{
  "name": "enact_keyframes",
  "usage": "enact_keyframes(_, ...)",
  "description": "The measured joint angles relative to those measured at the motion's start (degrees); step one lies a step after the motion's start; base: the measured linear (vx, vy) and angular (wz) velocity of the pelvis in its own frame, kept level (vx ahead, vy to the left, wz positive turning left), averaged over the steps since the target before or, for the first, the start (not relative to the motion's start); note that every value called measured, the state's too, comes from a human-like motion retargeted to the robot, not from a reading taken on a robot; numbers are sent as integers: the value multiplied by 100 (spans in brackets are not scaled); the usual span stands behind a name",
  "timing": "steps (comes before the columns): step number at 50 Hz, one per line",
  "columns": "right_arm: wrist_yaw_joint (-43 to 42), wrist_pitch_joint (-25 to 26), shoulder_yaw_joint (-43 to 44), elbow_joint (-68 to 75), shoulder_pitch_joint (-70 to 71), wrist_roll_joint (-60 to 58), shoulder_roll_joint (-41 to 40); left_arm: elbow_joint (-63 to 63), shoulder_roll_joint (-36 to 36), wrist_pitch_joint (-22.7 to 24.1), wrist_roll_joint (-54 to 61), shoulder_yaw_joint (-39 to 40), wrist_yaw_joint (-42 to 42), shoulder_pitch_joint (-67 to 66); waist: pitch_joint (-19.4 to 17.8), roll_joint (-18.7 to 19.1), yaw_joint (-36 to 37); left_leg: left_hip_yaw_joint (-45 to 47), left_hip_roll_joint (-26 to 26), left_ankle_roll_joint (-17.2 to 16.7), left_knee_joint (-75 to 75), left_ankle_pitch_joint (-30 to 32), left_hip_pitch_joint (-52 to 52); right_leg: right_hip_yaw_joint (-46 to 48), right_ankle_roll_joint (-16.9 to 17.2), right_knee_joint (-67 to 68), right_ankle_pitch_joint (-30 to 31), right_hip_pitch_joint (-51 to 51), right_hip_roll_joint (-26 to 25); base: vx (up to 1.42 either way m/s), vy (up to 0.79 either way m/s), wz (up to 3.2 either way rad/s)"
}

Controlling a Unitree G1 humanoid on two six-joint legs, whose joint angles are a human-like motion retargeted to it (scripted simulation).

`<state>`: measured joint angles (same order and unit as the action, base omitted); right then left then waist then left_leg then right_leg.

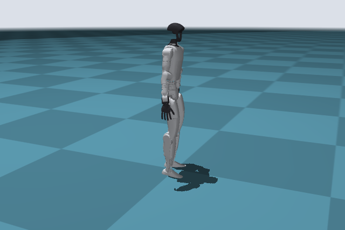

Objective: Upper body actions

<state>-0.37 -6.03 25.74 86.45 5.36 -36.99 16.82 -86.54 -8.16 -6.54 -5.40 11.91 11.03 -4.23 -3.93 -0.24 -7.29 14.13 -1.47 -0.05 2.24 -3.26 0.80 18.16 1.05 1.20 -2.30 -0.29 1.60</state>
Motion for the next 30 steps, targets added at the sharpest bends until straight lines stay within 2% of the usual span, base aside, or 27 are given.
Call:
enact_keyframes(5, 383, 66, 1137, -179, 313, 1023, 599, 68, -98, 3, -10, 78, -53, 24, 43, -120, 18, -40, 28, 2, -31, 1, 74, 24, -6, 11, -48, 75, -3, 1, -1, 3)
enact_keyframes(10, 986, 465, 2265, -1157, 870, 3081, 696, 67, -177, -3, 97, 187, -89, 112, 43, -252, 51, -79, 51, 12, -51, -4, 133, 51, -4, 39, -84, 126, 1, 1, -1, 3)
enact_keyframes(14, 972, 657, 2546, -2272, 1520, 4779, 672, 38, -195, -4, 131, 260, -94, 115, 103, -297, 43, -73, 57, 12, -69, -14, 153, 39, -3, 54, -91, 115, 2, 0, 0, 0)
enact_keyframes(17, 582, 657, 2361, -3231, 1934, 5406, 681, 5, -199, -3, 101, 297, -102, 95, 167, -305, 27, -57, 62, 11, -95, -14, 160, 19, -3, 60, -90, 91, 2, 0, 0, 0)
enact_keyframes(25, -820, 396, 1271, -6185, 2472, 4603, 936, -145, -212, -24, 38, 375, -98, 23, 324, -297, -14, -34, 76, 21, -132, -33, 149, -26, -1, 75, -106, 36, -9, 0, 0, 0)
enact_keyframes(30, -1934, -143, 692, -7828, 2565, 3557, 1329, -204, -221, -40, 23, 392, -107, 1, 374, -272, -8, -14, 78, 31, -119, -70, 159, -59, -2, 87, -120, 28, -22, 0, 0, 0)
